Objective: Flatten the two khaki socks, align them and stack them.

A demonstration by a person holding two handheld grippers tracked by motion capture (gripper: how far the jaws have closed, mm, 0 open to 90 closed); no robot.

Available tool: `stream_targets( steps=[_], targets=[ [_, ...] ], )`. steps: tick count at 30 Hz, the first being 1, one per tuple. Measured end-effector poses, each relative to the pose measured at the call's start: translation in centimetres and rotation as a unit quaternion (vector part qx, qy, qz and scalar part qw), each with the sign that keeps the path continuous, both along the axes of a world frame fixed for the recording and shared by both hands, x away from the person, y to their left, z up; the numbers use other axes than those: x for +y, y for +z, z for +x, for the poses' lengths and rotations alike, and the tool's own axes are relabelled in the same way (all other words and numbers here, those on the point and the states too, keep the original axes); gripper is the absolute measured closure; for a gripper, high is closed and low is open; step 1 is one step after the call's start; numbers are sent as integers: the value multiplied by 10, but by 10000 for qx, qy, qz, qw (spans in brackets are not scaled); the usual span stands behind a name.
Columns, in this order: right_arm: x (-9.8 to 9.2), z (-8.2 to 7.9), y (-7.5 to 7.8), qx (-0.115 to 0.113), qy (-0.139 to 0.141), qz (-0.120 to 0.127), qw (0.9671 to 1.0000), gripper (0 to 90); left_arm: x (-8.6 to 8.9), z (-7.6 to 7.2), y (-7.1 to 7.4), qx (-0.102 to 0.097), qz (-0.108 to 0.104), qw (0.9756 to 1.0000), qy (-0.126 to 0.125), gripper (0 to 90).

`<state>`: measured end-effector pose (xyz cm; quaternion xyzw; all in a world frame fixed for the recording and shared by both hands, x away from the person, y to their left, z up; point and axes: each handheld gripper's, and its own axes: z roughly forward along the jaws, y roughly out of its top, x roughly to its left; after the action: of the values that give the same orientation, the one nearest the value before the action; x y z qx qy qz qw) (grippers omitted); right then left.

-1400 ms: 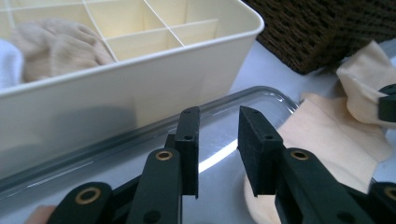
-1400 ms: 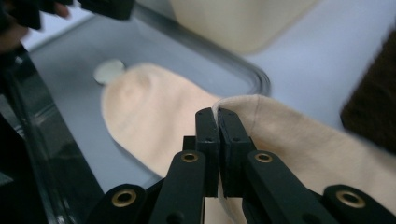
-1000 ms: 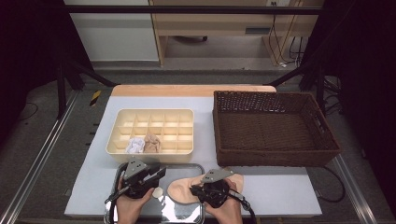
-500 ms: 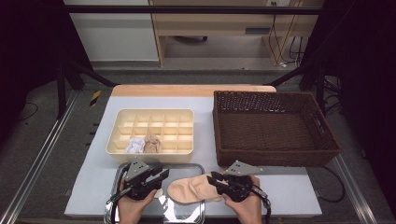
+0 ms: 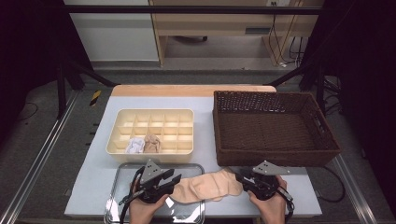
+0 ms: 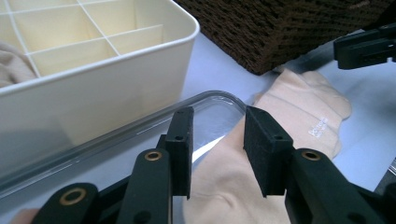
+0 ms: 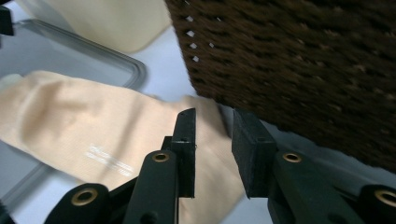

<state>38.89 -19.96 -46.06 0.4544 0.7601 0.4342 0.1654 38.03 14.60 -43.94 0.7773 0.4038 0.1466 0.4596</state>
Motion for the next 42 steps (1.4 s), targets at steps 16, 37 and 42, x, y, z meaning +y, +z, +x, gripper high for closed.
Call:
stream_targets(
  steps=[16,37,42],
  targets=[
    [-1,8,-18,416,198,-172,9988,694,-29,-5,-15,177,359,9987,-322,562],
    [-3,10,-21,402,129,-480,9980,713,-46,1,-20,290,669,9970,-252,548],
    [-2,9,-20,448,113,-529,9975,754,-44,1,-27,467,801,9955,-215,679]
  ],
)
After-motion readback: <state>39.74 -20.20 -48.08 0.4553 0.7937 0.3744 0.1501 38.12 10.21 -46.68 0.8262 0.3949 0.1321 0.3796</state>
